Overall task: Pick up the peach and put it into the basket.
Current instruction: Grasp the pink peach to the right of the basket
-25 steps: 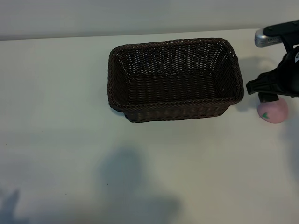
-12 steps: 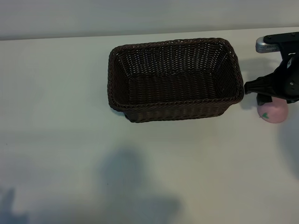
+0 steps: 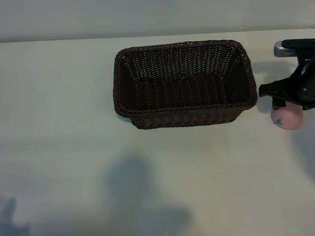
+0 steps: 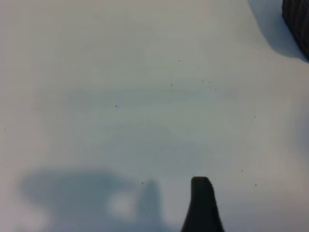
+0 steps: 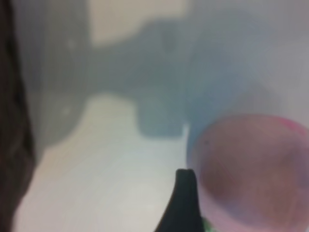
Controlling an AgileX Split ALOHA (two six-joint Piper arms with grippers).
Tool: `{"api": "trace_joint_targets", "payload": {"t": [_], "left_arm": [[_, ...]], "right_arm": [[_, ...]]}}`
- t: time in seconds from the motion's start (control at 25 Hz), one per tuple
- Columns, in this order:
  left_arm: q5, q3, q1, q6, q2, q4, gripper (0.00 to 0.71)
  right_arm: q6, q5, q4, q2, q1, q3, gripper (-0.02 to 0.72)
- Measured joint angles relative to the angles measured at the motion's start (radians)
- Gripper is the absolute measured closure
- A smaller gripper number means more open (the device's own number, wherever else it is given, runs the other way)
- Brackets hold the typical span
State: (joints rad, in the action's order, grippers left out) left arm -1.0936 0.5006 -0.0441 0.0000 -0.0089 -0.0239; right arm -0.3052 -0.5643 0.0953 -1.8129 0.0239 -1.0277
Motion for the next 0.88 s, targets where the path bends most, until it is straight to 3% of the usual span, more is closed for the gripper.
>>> {"api": "trace_joint_targets", "payload": {"t": [0.24,0.48,0.56,0.76,0.88], "left_arm": [[0.0,0.0,0.0,0.0,0.0,0.0,0.178],[0.0,0.0,0.0,0.0,0.0,0.0,0.178],[0.0,0.0,0.0,0.0,0.0,0.0,0.178],[0.0,0.0,0.0,0.0,0.0,0.0,0.178],[0.0,0.0,0.0,0.0,0.0,0.0,0.178]], "right_arm": [[0.006,0.004,0.0,-0.022,-0.014,0.0,0.108],[0.073,0.004,-0.064,-0.055,-0.014,0.0,0.145],[0.08,0.001,-0.074,-0.059,-0.014,0.0,0.219],[0.083,-0.008,-0.075,-0.059,-0.014,-0.003,0.562],[0.083,-0.012,-0.075,-0.059,-0.014,-0.009,0.643]]}}
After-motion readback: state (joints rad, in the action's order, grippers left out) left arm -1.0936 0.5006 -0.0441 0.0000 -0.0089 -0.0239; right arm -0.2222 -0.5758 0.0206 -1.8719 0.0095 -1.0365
